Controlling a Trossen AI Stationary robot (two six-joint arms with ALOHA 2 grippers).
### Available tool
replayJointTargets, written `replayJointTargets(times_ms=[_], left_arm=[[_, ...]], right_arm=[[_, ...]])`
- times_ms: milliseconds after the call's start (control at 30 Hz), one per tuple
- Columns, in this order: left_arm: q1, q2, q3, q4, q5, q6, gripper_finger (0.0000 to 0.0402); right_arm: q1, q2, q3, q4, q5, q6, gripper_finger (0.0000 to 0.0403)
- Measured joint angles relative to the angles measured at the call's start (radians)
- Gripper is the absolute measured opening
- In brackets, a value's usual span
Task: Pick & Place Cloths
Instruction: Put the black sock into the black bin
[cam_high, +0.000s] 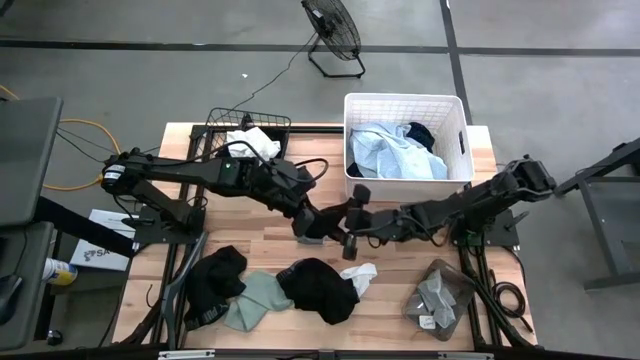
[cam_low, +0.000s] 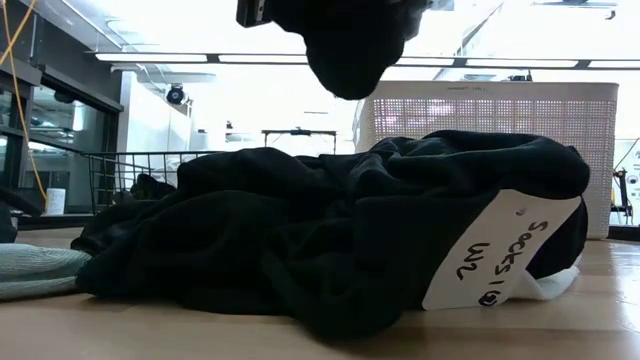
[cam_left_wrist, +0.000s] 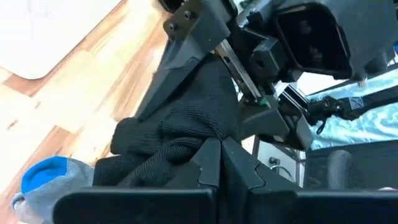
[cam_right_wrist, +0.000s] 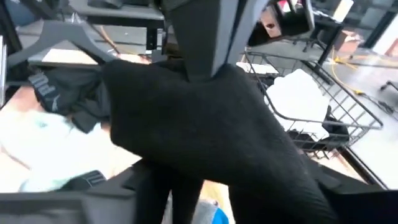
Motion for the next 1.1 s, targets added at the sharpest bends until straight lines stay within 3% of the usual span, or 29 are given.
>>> replayJointTargets(times_ms=[333,500,600,967,1100], left_arm=[[0.0,0.0,0.0,-0.001,0.029,0.046,0.0],[0.0,0.0,0.0,-0.001,0.055,0.092,0.0005],[0.0,0.0,0.0,-0.007,0.056,0.12,0.0032],[0.0,0.0,0.0,0.001,0.051,0.253,0.0225],[0.0,0.001,0.02,-0.024,0.051,0.297,0.0266]], right_arm=[[0.042,-0.001,0.0,0.021,0.032,0.18,0.0015],[0.052,-0.002,0.0,0.021,0.033,0.347,0.0007],[0.052,-0.002,0.0,0.017,0.033,0.426,0.0006],[0.05,-0.038,0.0,-0.135,0.032,0.64,0.0005],[0.05,-0.091,0.0,-0.254,0.034,0.739,0.0005]])
